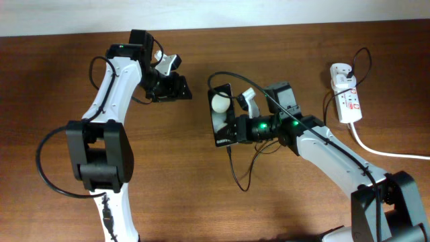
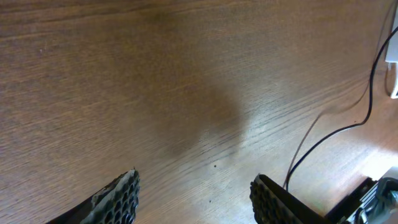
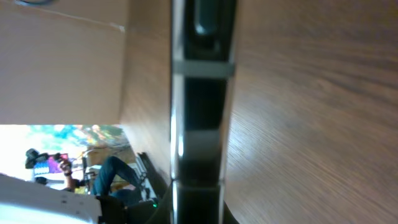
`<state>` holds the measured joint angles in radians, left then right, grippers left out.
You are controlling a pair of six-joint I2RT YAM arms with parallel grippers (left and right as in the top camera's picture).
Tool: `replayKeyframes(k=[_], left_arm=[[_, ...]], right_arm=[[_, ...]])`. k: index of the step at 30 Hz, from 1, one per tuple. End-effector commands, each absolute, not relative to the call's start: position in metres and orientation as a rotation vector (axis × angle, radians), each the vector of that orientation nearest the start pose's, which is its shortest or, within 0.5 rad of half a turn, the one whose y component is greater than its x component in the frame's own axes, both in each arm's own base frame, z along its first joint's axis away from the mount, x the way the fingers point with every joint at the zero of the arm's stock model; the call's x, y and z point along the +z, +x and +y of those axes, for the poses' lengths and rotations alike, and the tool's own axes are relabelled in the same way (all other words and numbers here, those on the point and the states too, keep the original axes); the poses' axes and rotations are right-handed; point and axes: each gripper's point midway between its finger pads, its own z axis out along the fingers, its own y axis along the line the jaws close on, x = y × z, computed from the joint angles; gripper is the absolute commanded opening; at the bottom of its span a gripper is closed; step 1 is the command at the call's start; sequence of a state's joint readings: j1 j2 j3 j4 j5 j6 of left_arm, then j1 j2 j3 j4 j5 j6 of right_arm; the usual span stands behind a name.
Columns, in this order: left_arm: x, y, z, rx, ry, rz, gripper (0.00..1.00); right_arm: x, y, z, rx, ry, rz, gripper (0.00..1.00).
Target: Plug charger to phone and switch on socket
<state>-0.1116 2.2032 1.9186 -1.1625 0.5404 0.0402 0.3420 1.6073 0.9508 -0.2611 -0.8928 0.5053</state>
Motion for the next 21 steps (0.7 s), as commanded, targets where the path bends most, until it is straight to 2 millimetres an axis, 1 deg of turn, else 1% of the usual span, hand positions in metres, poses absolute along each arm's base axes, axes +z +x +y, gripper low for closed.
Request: replayKeyframes(k=[1,3,4,5,8,9,11,13,14,16,19,21], left_arm=[[0.096,0.443,-0.135,-0.796,0.259,2.922,0.63],[0.096,0.443,-0.135,-0.795,0.259,2.921,0.64],[0.096,0.443,-0.135,-0.795,0.259,2.921,0.64],[0.096,0.443,-0.135,-0.795,0.259,2.921,0.65],[0.096,0.443,-0.135,-0.795,0.259,2.920,0.66],[0.096,0.443,-0.135,-0.795,0.259,2.920,0.66],[0.096,0.443,-0.135,-0.795,0.259,2.920,0.66],[0.096,0.443,-0.135,-0.795,0.259,2.920,0.66],[0.096,0.443,-0.135,-0.795,0.259,2.920,0.66],[0.096,0.443,-0.135,-0.796,0.259,2.921,0.65],[0.096,0.443,-0.135,-0.796,0.258,2.921,0.65],[0.096,0.443,-0.135,-0.796,0.258,2.921,0.65]], right_arm=[[0.134,0.307,0.245,1.346,-0.269,2.543,0.04],[0.129,0.309,0.237,1.311,-0.224,2.574,0.04],[0.127,0.311,0.230,1.300,-0.188,2.590,0.04],[0.126,0.315,0.220,1.285,-0.138,2.606,0.04],[0.120,0.333,0.179,1.132,0.043,2.662,0.04],[0.121,0.340,0.166,1.077,0.094,2.670,0.04],[0.127,0.349,0.150,0.978,0.119,2.679,0.04],[0.137,0.357,0.144,0.903,0.118,2.683,0.04],[0.143,0.363,0.142,0.884,0.125,2.689,0.04],[0.147,0.375,0.143,0.880,0.125,2.709,0.04],[0.145,0.402,0.147,0.871,0.106,2.776,0.04],[0.138,0.421,0.151,0.889,0.109,2.785,0.04]])
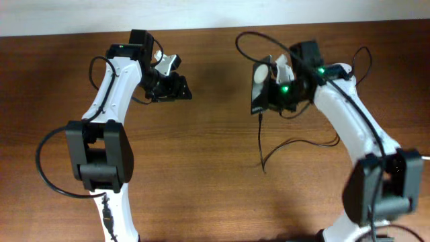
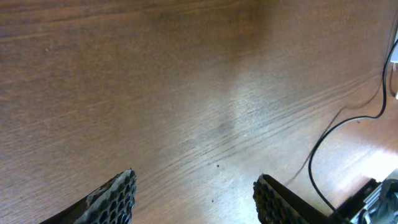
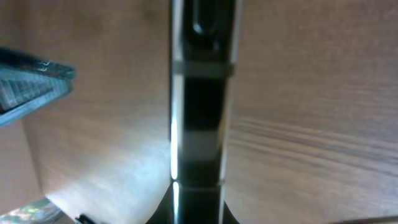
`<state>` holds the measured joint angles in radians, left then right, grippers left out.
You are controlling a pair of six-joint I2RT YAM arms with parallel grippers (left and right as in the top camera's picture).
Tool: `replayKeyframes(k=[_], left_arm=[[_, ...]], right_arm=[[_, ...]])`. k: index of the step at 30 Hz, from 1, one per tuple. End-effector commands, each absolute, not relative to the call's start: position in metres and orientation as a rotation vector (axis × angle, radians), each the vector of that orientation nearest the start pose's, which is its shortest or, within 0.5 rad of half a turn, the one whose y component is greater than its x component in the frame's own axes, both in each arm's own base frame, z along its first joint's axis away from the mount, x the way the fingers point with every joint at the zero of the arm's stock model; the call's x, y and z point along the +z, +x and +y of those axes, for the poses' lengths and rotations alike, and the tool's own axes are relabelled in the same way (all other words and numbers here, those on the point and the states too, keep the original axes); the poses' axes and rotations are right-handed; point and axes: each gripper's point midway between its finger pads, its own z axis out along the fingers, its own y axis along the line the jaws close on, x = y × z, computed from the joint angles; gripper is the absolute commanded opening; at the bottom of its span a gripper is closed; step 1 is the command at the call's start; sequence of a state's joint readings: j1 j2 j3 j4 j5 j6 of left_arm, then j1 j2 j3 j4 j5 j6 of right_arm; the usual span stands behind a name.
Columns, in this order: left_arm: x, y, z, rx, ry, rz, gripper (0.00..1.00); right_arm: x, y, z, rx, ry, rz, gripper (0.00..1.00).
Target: Plug charger to phone and switch on socket
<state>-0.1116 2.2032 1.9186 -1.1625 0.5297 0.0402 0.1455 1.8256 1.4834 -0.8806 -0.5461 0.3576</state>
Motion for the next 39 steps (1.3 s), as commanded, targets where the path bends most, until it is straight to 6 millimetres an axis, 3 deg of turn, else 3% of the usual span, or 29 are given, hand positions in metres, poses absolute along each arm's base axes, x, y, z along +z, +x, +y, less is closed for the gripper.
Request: replayKeyframes(k=[1,7,11,17,25,39], left_arm=[[0.096,0.443,-0.135,-0.796,0.258,2.921,0.65],[0.096,0.443,-0.135,-0.796,0.259,2.921,0.66],[0.096,0.443,-0.135,-0.796,0.258,2.922,0.65],[0.096,0.443,-0.135,-0.797,0.258,2.923,0.65],[0.096,0.441,-0.135,-0.799,0.256,2.933,0.65],[0.095,0.438,-0.135,-0.801,0.255,2.944,0.64]], right_arm=[[0.133,0.428,0.155,0.916,0.108,2.789,0.04],[0.094,0.443,0.167,1.008,0.059,2.814,0.04],[0.082,0.452,0.168,1.002,0.047,2.799,0.04],[0.059,0.450,0.161,0.925,0.079,2.853,0.04],[0.049,0.451,0.150,0.812,0.099,2.876,0.04],[0.046,0.447,0.149,0.803,0.108,2.893,0.04]])
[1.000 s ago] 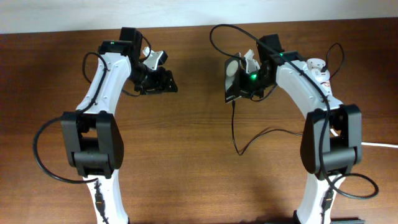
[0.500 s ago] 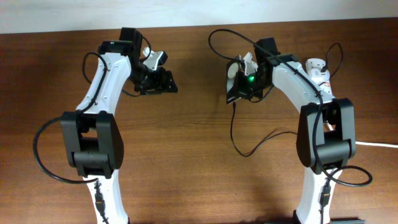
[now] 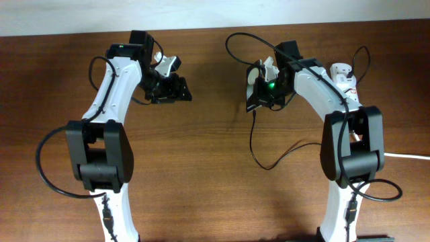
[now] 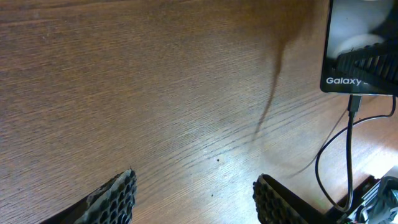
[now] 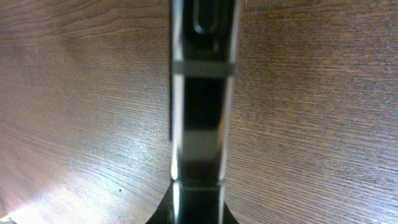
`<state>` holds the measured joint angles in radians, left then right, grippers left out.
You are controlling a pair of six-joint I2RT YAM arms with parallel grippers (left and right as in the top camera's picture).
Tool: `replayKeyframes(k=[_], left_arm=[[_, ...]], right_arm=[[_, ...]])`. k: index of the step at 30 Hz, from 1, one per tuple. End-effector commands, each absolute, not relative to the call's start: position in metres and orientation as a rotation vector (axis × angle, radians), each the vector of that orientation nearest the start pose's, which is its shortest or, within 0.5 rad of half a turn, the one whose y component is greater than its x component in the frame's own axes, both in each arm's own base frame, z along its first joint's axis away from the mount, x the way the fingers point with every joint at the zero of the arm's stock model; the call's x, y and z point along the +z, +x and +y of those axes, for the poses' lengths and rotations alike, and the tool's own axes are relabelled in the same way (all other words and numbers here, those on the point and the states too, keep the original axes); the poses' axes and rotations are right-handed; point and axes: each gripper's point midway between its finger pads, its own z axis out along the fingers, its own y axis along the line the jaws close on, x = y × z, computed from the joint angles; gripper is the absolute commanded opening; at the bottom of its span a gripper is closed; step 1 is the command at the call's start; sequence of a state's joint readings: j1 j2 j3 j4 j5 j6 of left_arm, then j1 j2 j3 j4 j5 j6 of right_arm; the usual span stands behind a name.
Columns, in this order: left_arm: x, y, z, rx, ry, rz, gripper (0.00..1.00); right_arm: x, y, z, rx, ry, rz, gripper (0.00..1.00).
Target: Plug charger to phone and switch on socket
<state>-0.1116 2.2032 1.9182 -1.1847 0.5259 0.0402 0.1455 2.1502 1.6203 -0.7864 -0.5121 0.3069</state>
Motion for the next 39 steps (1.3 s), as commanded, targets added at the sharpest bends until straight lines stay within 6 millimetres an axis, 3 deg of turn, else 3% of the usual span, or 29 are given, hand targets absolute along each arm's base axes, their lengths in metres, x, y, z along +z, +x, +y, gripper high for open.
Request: replayKeyframes(k=[1,21,34,39], left_arm=[[0.095,0.438,-0.136,-0.801,0.254,2.945,0.65],[0.095,0.438,-0.135,-0.801,0.254,2.944,0.64],[0.095,0.437,-0.135,-0.802,0.253,2.947,0.65],[0.095,0.437,-0.135,-0.802,0.253,2.947,0.65]], right_arm=[[0.045,0.447,0.147,0.788,0.112,2.896,0.04],[0.028,0.436,0.144,0.720,0.118,2.939,0.06],[0.024,0.433,0.135,0.638,0.135,2.968,0.31],[0.018,0.425,0.123,0.531,0.160,3.018,0.34]])
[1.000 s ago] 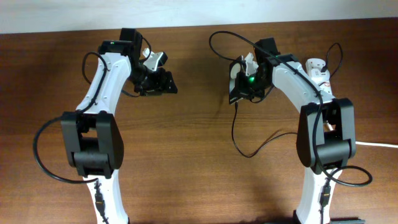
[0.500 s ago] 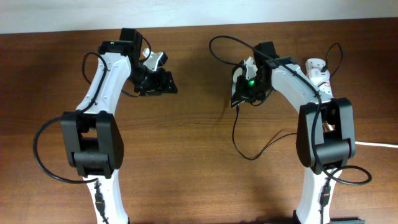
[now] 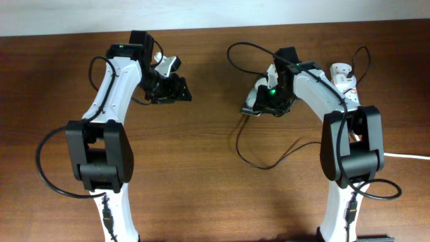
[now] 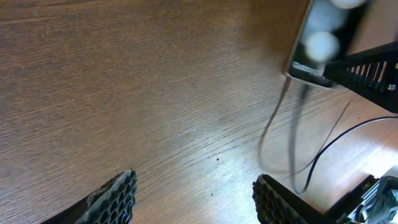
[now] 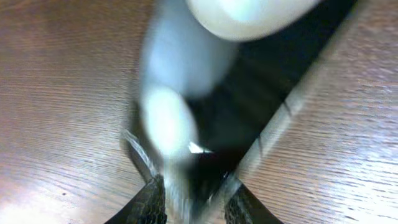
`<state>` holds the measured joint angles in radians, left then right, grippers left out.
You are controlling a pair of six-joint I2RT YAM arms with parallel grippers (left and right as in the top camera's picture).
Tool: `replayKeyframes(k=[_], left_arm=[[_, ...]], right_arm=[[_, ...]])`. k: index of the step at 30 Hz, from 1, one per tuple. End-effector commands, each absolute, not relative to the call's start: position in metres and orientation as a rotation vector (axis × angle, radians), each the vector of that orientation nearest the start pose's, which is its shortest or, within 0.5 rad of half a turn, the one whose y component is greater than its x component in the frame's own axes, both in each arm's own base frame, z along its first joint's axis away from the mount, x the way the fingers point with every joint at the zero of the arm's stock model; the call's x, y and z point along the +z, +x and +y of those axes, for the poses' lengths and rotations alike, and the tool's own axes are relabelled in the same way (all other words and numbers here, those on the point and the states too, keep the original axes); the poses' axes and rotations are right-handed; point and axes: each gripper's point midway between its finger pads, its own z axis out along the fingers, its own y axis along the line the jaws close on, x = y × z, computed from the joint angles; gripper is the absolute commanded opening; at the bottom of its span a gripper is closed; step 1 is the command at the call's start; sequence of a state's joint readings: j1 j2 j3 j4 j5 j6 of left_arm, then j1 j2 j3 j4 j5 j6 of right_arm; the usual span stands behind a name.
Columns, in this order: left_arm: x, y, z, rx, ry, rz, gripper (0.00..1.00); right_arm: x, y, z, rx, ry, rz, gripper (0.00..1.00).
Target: Plug charger to phone and switch on socket
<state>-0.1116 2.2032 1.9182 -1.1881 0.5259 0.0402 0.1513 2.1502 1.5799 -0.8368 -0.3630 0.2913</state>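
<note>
The black phone (image 3: 254, 102) with a white round grip on its back lies tilted low over the table, and shows blurred in the right wrist view (image 5: 261, 93). My right gripper (image 3: 267, 102) (image 5: 196, 199) is around its lower end, jaws slightly parted, the phone askew between them. The black charger cable (image 3: 245, 151) hangs from the phone and loops over the table. The white socket strip (image 3: 347, 94) lies at the far right. My left gripper (image 3: 176, 87) (image 4: 196, 193) hovers open and holds nothing; it sees the phone (image 4: 320, 46) and cable (image 4: 292, 130).
A white mains cord (image 3: 383, 151) runs from the strip off the right edge. The cable also arcs behind the phone toward the back of the table (image 3: 235, 48). Bare wood (image 3: 201, 168) fills the middle.
The phone was gripped edge-on and upright in my right gripper; now it is tipped over, face showing, lower toward the table. The cable loop has shifted left. The left arm has not moved.
My right gripper held the plugged-in phone at the table's middle. Then it held the phone farther back and right, nearer the socket strip, and stayed there. Now the phone tips over in loosened jaws. The left gripper stayed open in place throughout.
</note>
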Motion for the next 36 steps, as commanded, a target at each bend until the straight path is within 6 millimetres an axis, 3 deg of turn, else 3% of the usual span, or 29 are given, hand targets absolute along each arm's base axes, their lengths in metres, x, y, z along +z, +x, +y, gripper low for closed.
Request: replayKeyframes(k=[1,7,9,11,16,19,21,26,29,30,36], left_arm=[[0.095,0.437,-0.135,-0.802,0.253,2.947,0.65],[0.095,0.437,-0.135,-0.802,0.252,2.949,0.64],[0.095,0.436,-0.135,-0.803,0.252,2.951,0.63],[0.095,0.436,-0.135,-0.802,0.252,2.950,0.63],[0.095,0.436,-0.135,-0.803,0.251,2.954,0.64],[0.095,0.435,-0.135,-0.803,0.251,2.955,0.64],[0.095,0.435,-0.135,-0.803,0.251,2.955,0.65],[0.095,0.436,-0.135,-0.804,0.251,2.954,0.74],[0.095,0.436,-0.135,-0.802,0.252,2.952,0.95],[0.095,0.437,-0.135,-0.802,0.253,2.948,0.99],[0.095,0.437,-0.135,-0.801,0.254,2.947,0.99]], right_arm=[[0.017,0.423,0.121,0.520,0.164,3.026,0.34],[0.017,0.417,0.117,0.491,0.169,3.054,0.33],[0.025,0.416,0.116,0.489,0.139,3.057,0.30],[0.057,0.418,0.116,0.490,0.061,3.014,0.27],[0.140,0.426,0.098,0.500,0.080,2.819,0.25],[0.184,0.415,0.060,0.479,0.184,2.736,0.25],[0.198,0.408,0.024,0.455,0.298,2.705,0.25],[0.201,0.400,-0.056,0.396,0.563,2.644,0.26],[0.196,0.399,-0.094,0.369,0.679,2.606,0.26],[0.193,0.399,-0.101,0.365,0.703,2.603,0.26],[0.170,0.414,-0.116,0.362,0.733,2.600,0.26]])
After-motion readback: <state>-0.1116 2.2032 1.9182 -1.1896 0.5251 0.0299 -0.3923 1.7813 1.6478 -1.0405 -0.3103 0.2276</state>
